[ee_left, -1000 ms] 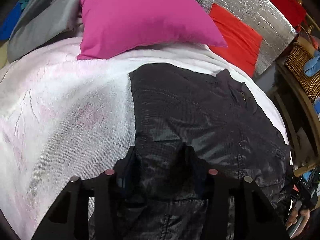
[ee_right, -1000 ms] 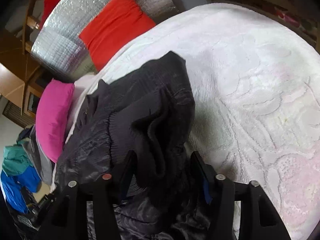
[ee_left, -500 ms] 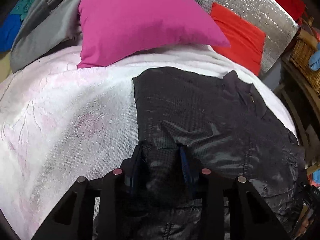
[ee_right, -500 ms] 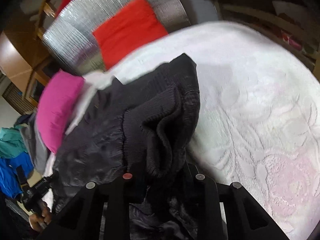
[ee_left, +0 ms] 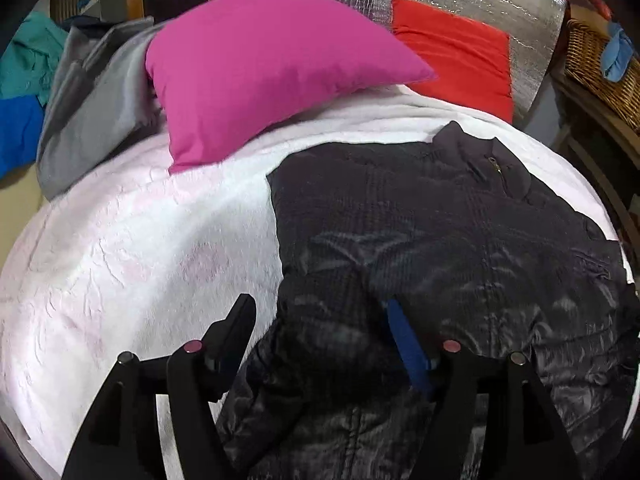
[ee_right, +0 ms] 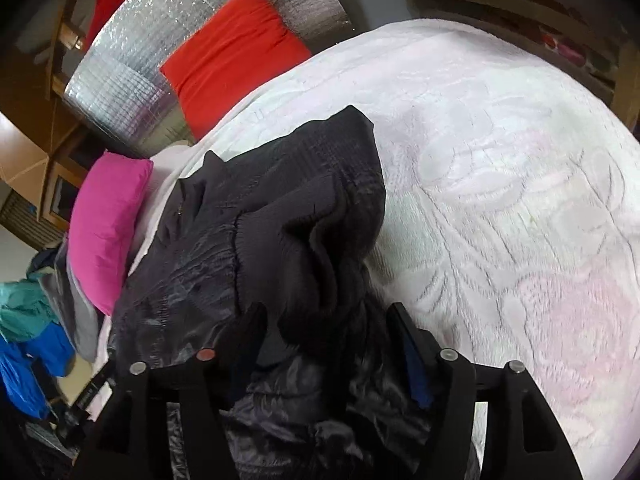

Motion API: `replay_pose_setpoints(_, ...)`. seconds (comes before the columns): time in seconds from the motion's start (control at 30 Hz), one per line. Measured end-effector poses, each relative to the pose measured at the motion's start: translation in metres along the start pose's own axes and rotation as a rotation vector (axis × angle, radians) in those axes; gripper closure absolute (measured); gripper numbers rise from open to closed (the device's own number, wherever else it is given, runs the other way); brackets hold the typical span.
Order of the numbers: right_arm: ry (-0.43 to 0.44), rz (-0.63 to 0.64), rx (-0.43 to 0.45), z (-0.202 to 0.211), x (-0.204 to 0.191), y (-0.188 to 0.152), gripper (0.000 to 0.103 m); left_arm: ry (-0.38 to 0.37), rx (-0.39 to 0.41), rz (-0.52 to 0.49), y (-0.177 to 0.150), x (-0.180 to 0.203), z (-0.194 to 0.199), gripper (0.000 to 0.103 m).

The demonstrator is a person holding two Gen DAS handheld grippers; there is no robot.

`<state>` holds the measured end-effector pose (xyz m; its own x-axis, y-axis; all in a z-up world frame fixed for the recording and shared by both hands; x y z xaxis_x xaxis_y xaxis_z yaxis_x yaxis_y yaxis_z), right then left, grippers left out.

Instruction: Fold large clothes

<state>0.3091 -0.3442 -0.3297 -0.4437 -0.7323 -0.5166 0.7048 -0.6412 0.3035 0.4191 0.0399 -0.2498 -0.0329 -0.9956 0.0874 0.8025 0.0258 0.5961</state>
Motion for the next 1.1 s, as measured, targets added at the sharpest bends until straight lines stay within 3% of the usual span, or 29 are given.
replay_pose_setpoints(0.1,-0.016,0.012,-0.015,-0.005,-0.003,-0.007,0.035,-0.075,-0.070,0.062,-0.008,-0.004,-0.009,0.027)
replay_pose_setpoints(0.17,-0.042,0.055,-0.005,-0.008,-0.008,-0.009,0.035,-0.087,-0.076,0.082,-0.011,-0.006,-0.010,0.026)
replay_pose_setpoints(0.3,-0.088,0.127,0.035,-0.004,-0.018,-0.010,0.062,-0.098,-0.055,0.089,-0.011,-0.008,-0.007,0.028)
replay_pose_setpoints(0.33,-0.093,0.138,0.049,-0.002,-0.020,-0.009,0.067,-0.095,-0.043,0.093,-0.010,-0.008,-0.006,0.033)
replay_pose_setpoints(0.47,-0.110,0.171,0.124,0.012,-0.028,-0.003,0.070,-0.078,0.021,0.064,-0.004,-0.004,0.007,0.042)
replay_pose_setpoints(0.57,-0.115,0.140,0.088,0.004,-0.019,-0.003,0.070,-0.061,0.013,0.036,-0.003,0.001,0.003,0.042)
replay_pose_setpoints(0.7,-0.092,0.100,0.023,-0.006,-0.007,-0.002,0.063,-0.035,-0.042,0.036,-0.009,0.000,-0.011,0.034)
replay_pose_setpoints(0.83,-0.070,0.020,-0.010,0.001,0.003,-0.004,0.049,-0.029,-0.044,0.074,-0.009,-0.004,-0.006,0.034)
replay_pose_setpoints(1.0,-0.081,0.012,0.135,0.047,0.002,-0.003,0.048,0.069,0.089,0.002,-0.008,0.001,0.037,0.034)
replay_pose_setpoints(1.1,-0.013,-0.002,0.246,0.081,-0.001,-0.010,0.034,0.050,0.194,-0.039,-0.011,0.010,0.069,0.028)
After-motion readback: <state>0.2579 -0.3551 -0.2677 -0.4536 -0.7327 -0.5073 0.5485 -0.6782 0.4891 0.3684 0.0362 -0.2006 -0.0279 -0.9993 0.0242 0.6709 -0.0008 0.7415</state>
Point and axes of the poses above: each gripper's, at about its wrist camera, not at the fingertips, and z roughly against the way its jaws point, x to its right, y to its top, the point moved 5 cm from there along -z, roughly the way its jaws point, and after that the axes turned 1 degree about x, right-handed, at the moved point
